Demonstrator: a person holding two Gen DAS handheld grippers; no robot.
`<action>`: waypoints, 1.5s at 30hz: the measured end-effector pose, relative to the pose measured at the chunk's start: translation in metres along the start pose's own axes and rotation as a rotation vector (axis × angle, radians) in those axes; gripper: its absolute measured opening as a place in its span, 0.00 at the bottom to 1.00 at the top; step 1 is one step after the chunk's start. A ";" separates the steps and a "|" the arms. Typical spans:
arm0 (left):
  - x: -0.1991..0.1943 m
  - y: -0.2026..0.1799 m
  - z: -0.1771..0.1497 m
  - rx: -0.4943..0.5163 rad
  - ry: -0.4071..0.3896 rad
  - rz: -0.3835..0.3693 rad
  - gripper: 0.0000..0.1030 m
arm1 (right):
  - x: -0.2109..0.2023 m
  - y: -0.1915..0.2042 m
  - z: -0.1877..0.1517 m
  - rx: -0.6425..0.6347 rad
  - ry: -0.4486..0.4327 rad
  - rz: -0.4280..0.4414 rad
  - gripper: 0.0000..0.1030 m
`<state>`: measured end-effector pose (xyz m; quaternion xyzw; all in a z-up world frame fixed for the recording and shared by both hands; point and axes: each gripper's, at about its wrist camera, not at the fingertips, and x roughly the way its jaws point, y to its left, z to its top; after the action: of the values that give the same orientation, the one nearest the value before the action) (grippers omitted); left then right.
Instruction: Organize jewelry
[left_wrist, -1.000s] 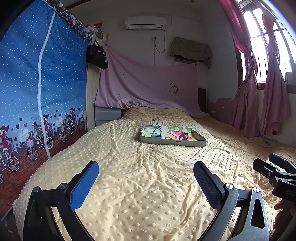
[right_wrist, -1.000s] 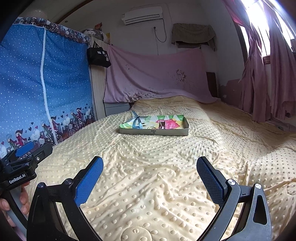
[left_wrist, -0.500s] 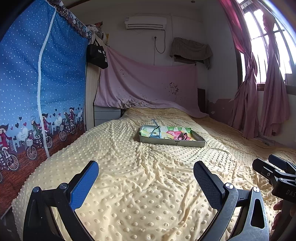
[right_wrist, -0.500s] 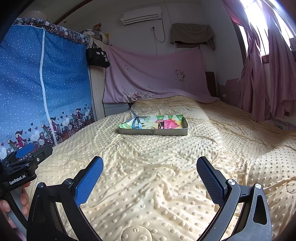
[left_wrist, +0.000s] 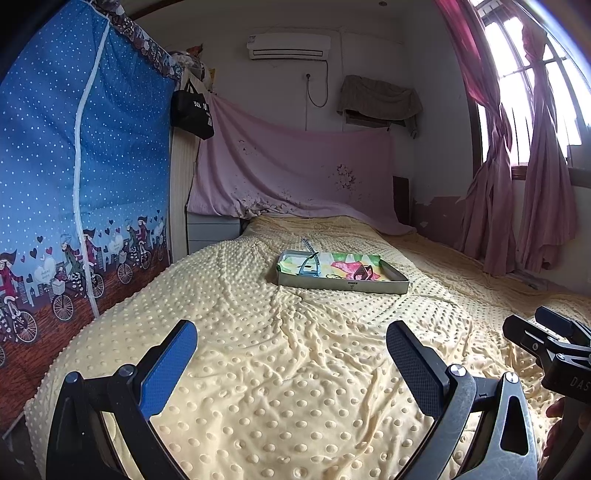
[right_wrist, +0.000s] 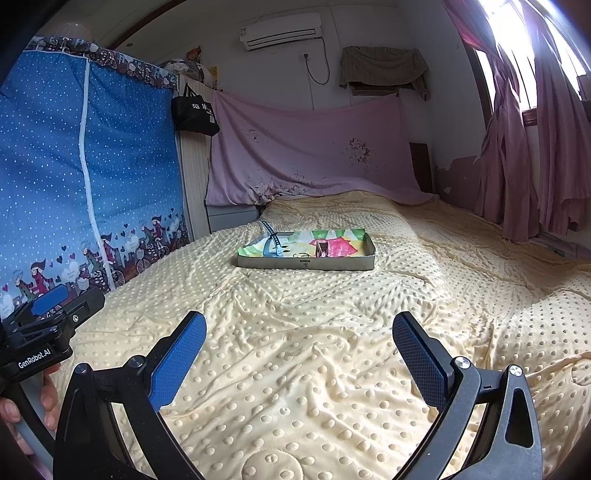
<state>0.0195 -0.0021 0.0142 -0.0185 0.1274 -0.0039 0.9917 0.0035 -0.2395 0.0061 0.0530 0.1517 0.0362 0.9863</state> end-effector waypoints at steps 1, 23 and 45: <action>0.000 0.000 0.000 0.000 0.000 0.000 1.00 | 0.000 0.000 0.000 0.000 0.000 0.000 0.96; -0.002 0.001 0.001 -0.008 -0.003 0.000 1.00 | -0.001 0.002 0.001 0.002 -0.001 -0.002 0.96; 0.000 0.002 -0.001 -0.007 0.002 -0.002 1.00 | 0.001 0.000 0.000 0.007 0.002 -0.003 0.96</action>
<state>0.0193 -0.0006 0.0128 -0.0221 0.1282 -0.0046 0.9915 0.0043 -0.2397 0.0059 0.0560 0.1530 0.0344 0.9860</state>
